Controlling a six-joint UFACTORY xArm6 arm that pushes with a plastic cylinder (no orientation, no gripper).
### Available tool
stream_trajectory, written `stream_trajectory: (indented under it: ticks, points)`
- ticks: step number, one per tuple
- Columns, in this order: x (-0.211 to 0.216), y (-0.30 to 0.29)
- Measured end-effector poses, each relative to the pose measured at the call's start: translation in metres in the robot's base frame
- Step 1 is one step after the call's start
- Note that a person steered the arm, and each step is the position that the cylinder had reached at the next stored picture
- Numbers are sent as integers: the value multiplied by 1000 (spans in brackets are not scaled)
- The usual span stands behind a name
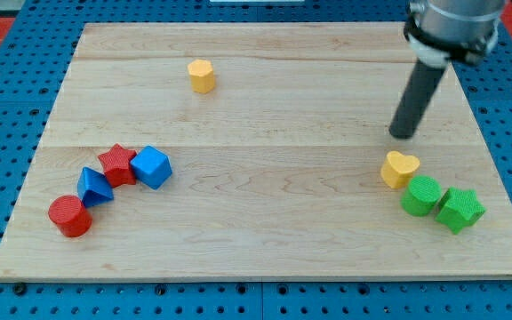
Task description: Move the yellow hexagon closer to the yellow heart
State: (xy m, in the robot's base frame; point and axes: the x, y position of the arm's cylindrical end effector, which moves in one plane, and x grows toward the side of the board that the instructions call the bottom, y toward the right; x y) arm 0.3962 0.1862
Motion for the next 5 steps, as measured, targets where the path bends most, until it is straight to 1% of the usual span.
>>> stream_trajectory:
  ticks: [1, 2, 3, 4, 5]
  points:
    - [-88, -22]
    - [-145, -104]
    - [-146, -217]
    - [-111, -265]
    - [-43, -245]
